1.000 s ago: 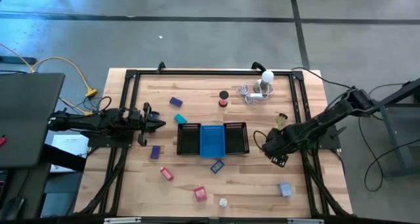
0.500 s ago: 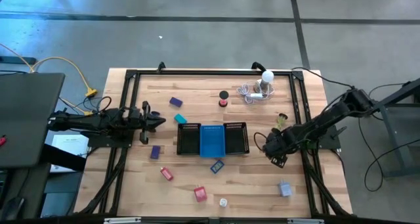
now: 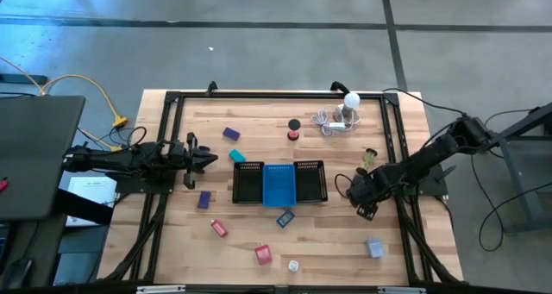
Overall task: Pick & Place Office items
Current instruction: Put the white charger adapter into the right black bin
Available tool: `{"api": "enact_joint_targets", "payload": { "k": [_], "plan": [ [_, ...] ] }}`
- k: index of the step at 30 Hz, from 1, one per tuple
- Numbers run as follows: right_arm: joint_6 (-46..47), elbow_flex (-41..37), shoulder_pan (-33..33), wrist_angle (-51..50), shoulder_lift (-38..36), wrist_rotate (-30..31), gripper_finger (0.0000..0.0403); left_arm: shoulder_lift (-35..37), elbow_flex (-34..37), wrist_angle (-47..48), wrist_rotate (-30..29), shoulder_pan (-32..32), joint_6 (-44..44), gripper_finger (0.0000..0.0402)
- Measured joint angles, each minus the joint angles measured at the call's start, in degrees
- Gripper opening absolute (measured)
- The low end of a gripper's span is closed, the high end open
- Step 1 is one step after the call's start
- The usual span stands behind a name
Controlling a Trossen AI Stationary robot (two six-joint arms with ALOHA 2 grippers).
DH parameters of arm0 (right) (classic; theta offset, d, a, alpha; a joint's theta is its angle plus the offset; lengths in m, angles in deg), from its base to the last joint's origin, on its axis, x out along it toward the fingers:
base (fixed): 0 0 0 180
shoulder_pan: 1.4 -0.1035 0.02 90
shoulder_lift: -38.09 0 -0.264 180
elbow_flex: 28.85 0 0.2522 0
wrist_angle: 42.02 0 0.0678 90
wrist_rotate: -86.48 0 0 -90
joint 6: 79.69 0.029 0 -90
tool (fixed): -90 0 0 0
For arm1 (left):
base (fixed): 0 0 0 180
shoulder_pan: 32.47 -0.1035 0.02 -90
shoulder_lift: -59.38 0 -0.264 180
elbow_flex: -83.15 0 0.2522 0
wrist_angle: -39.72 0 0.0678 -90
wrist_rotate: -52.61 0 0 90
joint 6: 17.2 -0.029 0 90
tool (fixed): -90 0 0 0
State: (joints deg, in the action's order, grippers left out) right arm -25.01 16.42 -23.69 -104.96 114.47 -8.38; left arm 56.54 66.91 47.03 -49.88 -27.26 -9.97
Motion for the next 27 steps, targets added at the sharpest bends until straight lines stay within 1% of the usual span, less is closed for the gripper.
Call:
{"api": "enact_joint_targets", "payload": {
  "k": [3, 8, 9, 14, 17, 20, 24, 27],
  "plan": [
    [-1.34, -0.02, 1.28, 0.33, 0.02, 0.2, 0.0188, -0.01, 0.0, 0.0, -0.04, 0.0, -0.34, 0.0001],
    [-2.39, 0.0, 2.89, 0.43, 0.02, -0.23, 0.0125, -0.01, 0.02, 0.0, -0.04, 0.0, -0.36, 0.0001],
    [-2.63, 0.0, 2.96, 0.43, 0.02, -0.25, 0.012, 0.0, 0.01, 0.0, -0.04, 0.0, -0.36, 0.0001],
    [-4.0, 0.44, 2.92, -0.28, 0.1, 0.21, 0.012, 0.0, 0.01, 0.0, -0.04, 0.0, -0.36, 0.0001],
    [-3.97, 3.34, 2.91, -3.9, 0.22, 1.29, 0.012, 0.01, 0.0, 0.0, -0.02, 0.0, -0.36, 0.0001],
    [-4.52, 8.57, 2.74, -8.78, 0.17, 1.63, 0.012, 0.0, 0.0, 0.0, -0.02, 0.0, -0.39, 0.0001],
    [-6.54, 17.11, 2.65, -15.03, 0.15, 3.87, 0.012, -0.01, 0.0, 0.0, 0.0, 0.0, -0.4, 0.0001],
    [-9.82, 22.71, 3.31, -16.03, 0.15, 6.79, 0.012, -0.01, 0.0, 0.02, 0.0, 0.0, -0.4, 0.0001]
  ]
}}
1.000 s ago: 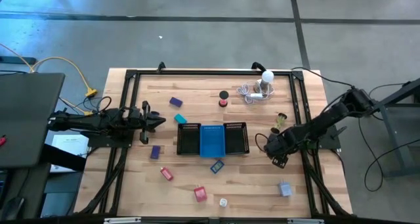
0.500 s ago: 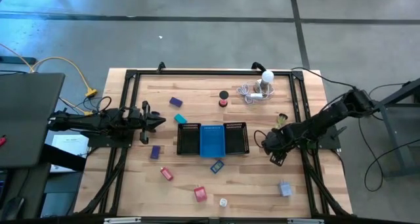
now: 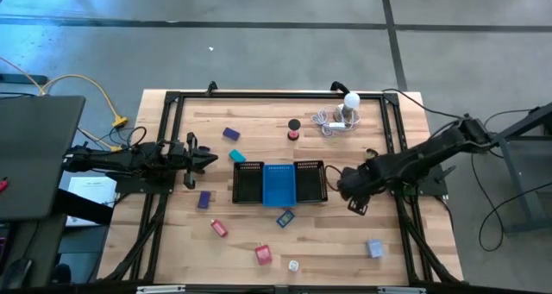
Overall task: Pick & Place Office items
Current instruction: Put the white charger adapter into the right black bin
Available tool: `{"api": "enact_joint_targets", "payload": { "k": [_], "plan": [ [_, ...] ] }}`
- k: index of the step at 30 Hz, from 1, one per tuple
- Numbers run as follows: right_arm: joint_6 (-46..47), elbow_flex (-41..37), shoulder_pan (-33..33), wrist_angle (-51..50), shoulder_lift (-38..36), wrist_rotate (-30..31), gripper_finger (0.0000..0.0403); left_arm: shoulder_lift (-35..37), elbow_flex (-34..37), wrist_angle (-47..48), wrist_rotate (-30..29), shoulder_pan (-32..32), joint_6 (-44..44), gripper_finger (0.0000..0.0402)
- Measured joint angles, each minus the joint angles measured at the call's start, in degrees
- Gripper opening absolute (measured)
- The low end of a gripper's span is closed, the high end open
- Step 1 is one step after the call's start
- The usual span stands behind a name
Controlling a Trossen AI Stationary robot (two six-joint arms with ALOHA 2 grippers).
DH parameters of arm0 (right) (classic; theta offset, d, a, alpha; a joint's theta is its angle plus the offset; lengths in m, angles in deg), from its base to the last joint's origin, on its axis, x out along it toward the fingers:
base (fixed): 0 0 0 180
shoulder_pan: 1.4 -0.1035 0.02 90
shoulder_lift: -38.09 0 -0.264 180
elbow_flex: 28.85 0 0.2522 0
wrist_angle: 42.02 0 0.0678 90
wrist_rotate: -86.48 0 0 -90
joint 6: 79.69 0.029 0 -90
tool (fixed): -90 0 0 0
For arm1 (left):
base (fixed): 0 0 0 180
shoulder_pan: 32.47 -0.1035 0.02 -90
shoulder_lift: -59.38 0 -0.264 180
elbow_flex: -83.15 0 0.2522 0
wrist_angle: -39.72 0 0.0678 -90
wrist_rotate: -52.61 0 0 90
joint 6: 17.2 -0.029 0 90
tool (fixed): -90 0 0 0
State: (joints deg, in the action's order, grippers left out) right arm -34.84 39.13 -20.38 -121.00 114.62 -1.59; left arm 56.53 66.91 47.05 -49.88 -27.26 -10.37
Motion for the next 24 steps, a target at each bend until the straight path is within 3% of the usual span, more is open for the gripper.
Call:
{"api": "enact_joint_targets", "payload": {
  "k": [6, 16, 24],
  "plan": [
    [-9.53, 8.23, 5.54, 0.01, 4.18, 3.14, 0.012, 0.02, 0.02, 0.03, 0.02, 0.0, 0.0, 0.0001],
    [-31.9, 22.24, 12.29, 2.19, 21.36, 7.17, 0.012, 0.0, 0.01, 2.12, 0.02, 0.0, -2.55, 0.0001],
    [-45.53, 29.94, 15.25, 3.83, 30.18, 8.62, 0.012, 0.02, 0.02, 2.68, 0.02, 0.0, -2.26, 0.0001]
  ]
}}
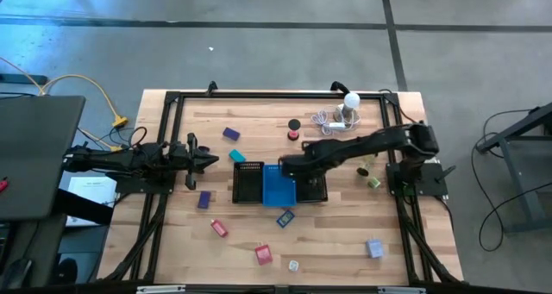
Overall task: Pick & Place Office items
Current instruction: Put the white charger adapter into the right black bin
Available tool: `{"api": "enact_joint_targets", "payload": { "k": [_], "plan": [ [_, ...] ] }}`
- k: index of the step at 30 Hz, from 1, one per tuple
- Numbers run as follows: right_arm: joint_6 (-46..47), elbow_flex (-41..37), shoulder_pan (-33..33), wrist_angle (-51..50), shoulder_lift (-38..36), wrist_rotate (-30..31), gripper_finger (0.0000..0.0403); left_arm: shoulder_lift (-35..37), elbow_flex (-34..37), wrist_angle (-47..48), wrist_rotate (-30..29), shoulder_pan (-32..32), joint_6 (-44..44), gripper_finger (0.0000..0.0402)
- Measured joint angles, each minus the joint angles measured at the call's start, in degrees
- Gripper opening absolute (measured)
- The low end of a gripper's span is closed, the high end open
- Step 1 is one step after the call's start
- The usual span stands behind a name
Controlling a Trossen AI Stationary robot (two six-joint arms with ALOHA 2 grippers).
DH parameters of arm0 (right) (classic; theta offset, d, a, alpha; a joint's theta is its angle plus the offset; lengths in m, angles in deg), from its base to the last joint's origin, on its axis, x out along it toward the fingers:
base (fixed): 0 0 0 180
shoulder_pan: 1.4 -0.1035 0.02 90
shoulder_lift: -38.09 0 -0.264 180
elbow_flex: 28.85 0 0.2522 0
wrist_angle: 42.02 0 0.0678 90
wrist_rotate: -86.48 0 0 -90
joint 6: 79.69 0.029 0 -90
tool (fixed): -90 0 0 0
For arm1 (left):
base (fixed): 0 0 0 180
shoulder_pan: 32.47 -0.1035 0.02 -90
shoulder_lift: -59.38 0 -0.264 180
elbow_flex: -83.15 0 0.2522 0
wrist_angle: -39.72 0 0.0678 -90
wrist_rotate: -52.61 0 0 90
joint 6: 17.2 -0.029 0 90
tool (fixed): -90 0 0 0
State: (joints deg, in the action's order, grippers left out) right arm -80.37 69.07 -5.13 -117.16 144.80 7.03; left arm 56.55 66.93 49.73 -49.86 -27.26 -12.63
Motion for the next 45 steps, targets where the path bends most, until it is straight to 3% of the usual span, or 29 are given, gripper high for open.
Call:
{"api": "enact_joint_targets", "payload": {
  "k": [9, 30, 45],
  "plan": [
    [-4.85, -0.02, 1.56, 1.88, 5.09, -0.22, 0.012, -0.01, 0.0, 1.64, 0.32, 0.0, 1.39, 0.0001],
    [-5.37, -1.84, 0.82, 8.12, 5.19, -4.49, 0.012, -0.02, 0.0, 2.41, 0.39, 0.0, 1.45, 0.0001],
    [-5.32, -3.45, 1.3, 9.14, 5.39, -4.11, 0.012, -0.02, 0.0, 2.41, 0.46, 0.0, 1.43, 0.0001]
  ]
}}
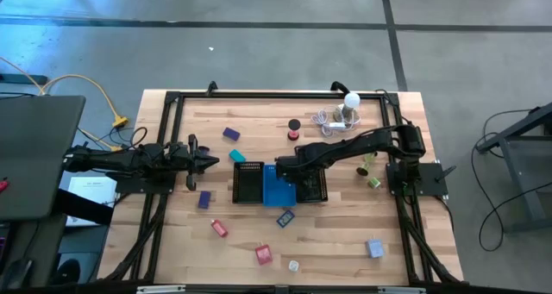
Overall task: Pick & Place Office items
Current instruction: Put the white charger adapter into the right black bin
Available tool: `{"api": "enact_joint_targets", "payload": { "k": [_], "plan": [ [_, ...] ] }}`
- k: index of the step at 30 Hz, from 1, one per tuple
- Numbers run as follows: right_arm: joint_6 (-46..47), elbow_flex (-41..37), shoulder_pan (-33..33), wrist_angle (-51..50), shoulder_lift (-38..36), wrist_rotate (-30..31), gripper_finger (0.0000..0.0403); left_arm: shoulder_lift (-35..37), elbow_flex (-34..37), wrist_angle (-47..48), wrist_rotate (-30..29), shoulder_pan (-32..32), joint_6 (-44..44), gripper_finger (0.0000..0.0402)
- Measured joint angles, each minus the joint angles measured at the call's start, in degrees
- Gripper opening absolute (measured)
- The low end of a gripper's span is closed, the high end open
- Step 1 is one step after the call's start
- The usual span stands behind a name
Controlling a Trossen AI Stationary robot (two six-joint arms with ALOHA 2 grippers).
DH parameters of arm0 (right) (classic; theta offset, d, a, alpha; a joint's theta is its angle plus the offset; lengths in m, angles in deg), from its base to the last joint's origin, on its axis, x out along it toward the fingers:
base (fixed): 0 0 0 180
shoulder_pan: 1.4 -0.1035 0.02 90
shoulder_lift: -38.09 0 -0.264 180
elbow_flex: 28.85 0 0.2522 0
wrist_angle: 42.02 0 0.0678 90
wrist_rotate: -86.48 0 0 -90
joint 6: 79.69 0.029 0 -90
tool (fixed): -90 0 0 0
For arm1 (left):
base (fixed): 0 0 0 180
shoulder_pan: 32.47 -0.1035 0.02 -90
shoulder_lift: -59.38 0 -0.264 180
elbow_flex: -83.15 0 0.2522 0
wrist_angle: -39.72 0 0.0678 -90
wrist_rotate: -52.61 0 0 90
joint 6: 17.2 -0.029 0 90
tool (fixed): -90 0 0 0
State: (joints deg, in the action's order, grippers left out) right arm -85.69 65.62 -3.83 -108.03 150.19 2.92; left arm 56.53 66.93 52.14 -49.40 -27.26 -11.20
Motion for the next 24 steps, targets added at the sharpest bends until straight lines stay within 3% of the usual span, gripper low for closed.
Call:
{"api": "enact_joint_targets", "payload": {
  "k": [13, 24],
  "plan": [
    [0.02, -0.02, 0.28, 0.59, 4.19, 0.36, 0.0121, 0.0, 0.0, 0.02, 0.01, 0.0, -0.01, 0.0001],
    [3.1, 0.0, 0.42, 1.22, 4.04, 3.27, 0.0219, 0.0, 0.0, 0.03, -0.03, 0.0, -0.03, 0.0001]
  ]
}}
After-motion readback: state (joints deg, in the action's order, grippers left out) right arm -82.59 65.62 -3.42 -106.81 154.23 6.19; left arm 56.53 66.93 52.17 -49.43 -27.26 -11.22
